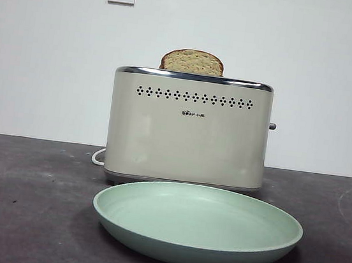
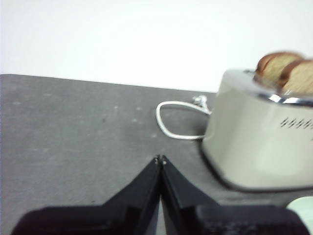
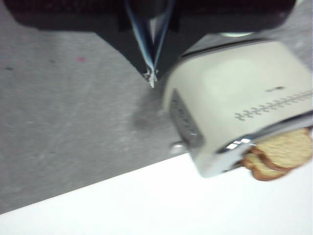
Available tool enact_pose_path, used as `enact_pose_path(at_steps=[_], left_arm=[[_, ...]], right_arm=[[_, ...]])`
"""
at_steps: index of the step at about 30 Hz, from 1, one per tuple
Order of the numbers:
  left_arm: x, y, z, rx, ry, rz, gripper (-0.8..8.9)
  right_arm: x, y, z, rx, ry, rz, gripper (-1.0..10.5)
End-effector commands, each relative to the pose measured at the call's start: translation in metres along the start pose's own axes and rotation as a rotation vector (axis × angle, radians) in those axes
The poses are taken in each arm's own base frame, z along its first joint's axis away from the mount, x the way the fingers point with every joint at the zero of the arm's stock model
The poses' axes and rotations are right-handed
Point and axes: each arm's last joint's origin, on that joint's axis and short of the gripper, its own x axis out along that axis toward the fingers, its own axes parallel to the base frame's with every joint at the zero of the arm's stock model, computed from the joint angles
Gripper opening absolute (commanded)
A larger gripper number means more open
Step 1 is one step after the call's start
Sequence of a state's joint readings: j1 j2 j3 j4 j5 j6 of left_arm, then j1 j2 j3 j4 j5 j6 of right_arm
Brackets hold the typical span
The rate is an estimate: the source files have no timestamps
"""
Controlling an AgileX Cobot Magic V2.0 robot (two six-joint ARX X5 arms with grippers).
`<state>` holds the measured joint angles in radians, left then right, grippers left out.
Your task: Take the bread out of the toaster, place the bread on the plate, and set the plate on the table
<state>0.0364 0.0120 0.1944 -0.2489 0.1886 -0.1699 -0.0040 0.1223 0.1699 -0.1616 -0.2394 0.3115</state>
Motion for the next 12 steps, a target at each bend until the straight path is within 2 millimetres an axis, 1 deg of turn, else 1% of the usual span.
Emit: enact_pose_path(at_steps=[1, 6, 12], left_arm=[[-0.005, -0.004, 0.014, -0.045, 0.009, -0.011, -0.06], [-0.011, -0.012, 0.039, -0.052, 0.071, -0.097, -0.06], [-0.011, -0.022, 0.069, -0.059, 0.209, -0.235, -0.06]], right_arm=[[0.001, 0.008, 0.015, 0.021, 0.033, 0.056, -0.1], [0.004, 0.021, 0.044, 0.026, 0.152, 0.138, -0.1], [0.009, 0.039, 0.078, -0.043, 0.355, 0.272, -0.1]])
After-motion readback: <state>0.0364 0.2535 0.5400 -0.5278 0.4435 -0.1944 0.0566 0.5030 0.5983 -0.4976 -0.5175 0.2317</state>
